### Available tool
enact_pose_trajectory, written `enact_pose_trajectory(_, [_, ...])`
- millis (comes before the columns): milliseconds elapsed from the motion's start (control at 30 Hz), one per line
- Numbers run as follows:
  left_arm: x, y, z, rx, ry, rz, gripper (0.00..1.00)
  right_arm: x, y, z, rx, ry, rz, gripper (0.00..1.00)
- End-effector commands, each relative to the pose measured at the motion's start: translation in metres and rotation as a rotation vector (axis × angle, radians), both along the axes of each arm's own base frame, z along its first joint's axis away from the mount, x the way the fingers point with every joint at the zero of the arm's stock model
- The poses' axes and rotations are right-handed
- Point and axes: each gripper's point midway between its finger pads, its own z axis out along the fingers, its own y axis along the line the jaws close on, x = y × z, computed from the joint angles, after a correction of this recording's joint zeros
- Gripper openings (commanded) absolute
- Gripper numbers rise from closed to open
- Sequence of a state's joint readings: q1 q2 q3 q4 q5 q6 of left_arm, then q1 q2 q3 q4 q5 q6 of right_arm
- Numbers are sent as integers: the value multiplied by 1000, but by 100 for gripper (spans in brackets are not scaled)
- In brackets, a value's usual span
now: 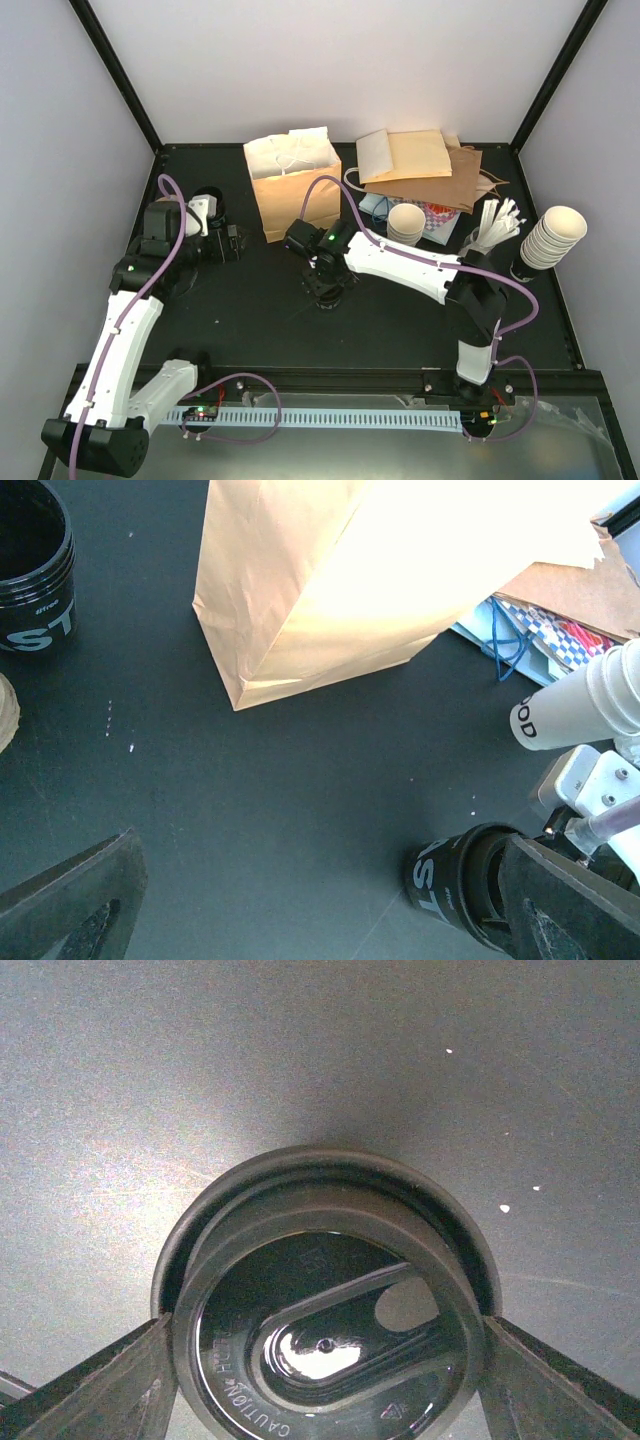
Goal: Pack the takeout coffee
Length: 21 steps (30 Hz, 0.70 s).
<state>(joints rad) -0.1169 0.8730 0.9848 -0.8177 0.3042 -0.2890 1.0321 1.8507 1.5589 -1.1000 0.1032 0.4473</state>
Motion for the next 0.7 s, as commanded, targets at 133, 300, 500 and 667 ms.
enact_pose_trajectory(133, [7, -2, 8, -11, -26, -13, 99, 4, 7, 3, 6, -18, 8, 78])
enact_pose_trajectory(300, [8, -2, 10, -6, -34, -12, 99, 5, 6, 5, 3, -25, 11, 75])
enact_pose_trajectory(500, [14, -2, 19, 3, -69, -19, 99, 14, 6, 44, 62, -100, 5, 75])
enact_pose_trajectory(667, [34, -2, 49, 7, -141, -14, 99, 30, -12, 87, 112, -175, -27, 72])
